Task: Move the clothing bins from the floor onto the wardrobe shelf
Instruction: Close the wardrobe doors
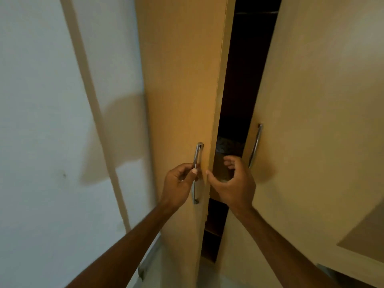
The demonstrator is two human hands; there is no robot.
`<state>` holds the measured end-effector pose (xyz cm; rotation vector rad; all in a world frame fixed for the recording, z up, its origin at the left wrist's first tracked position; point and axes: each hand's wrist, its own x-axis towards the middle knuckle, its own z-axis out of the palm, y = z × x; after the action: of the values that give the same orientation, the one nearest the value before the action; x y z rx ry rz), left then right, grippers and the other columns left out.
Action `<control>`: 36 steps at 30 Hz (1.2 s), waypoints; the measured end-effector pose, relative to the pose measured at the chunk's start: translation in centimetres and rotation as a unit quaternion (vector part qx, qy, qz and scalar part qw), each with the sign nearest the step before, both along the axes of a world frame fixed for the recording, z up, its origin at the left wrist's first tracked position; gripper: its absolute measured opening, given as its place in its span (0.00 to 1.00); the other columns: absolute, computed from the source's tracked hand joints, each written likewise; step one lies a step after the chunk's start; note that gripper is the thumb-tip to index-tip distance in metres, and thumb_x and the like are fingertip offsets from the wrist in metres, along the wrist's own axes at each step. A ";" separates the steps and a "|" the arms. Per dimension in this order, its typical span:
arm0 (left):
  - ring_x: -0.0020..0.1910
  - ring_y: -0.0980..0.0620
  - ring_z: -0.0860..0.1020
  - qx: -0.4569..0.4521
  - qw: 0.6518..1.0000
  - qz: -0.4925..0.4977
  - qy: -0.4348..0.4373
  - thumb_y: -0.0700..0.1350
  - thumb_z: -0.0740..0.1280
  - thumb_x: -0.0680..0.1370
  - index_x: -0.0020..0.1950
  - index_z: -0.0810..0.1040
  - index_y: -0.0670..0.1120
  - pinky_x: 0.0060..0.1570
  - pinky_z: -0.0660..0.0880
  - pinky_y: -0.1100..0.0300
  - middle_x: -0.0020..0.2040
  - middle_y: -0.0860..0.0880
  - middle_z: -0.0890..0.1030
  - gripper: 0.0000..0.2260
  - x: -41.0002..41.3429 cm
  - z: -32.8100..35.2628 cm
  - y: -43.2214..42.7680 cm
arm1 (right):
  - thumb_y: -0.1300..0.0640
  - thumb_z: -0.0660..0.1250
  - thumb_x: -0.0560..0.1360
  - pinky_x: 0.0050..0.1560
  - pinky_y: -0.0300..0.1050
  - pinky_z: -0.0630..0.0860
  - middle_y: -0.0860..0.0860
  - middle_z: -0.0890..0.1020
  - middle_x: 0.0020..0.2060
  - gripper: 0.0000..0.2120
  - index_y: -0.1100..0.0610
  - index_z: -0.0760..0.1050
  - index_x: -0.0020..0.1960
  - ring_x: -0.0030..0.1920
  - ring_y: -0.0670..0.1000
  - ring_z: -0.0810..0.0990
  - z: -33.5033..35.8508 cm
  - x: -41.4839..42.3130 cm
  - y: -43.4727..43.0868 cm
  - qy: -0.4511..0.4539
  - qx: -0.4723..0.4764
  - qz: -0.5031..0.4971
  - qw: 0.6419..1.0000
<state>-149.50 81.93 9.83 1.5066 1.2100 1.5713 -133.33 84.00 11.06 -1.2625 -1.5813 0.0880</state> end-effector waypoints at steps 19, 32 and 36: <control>0.56 0.52 0.79 -0.112 0.989 -0.097 0.013 0.34 0.65 0.75 0.66 0.75 0.50 0.51 0.74 0.60 0.58 0.51 0.81 0.21 10.1 1.2 13.4 | 0.31 0.70 0.62 0.68 0.78 0.44 0.67 0.45 0.76 0.62 0.62 0.42 0.78 0.76 0.68 0.42 3.7 8.7 12.9 -0.224 -0.052 -0.234 0.945; 0.58 0.50 0.80 -0.116 0.989 -0.085 0.017 0.35 0.67 0.74 0.65 0.76 0.48 0.60 0.76 0.47 0.57 0.50 0.82 0.20 11.1 0.7 16.9 | 0.27 0.65 0.61 0.66 0.80 0.47 0.68 0.47 0.76 0.62 0.64 0.42 0.78 0.76 0.70 0.44 4.2 9.8 16.0 -0.223 -0.099 -0.242 0.939; 0.58 0.52 0.79 -0.075 0.993 -0.062 0.062 0.37 0.65 0.78 0.62 0.78 0.48 0.60 0.77 0.53 0.56 0.53 0.82 0.14 10.0 1.1 15.2 | 0.24 0.64 0.60 0.67 0.79 0.45 0.66 0.42 0.77 0.63 0.60 0.40 0.78 0.76 0.68 0.39 3.8 9.8 15.1 -0.215 -0.098 -0.205 0.950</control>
<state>-139.49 97.16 10.93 1.5681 1.2484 1.2940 -123.51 99.15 14.89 -1.8375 -1.6605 -0.3224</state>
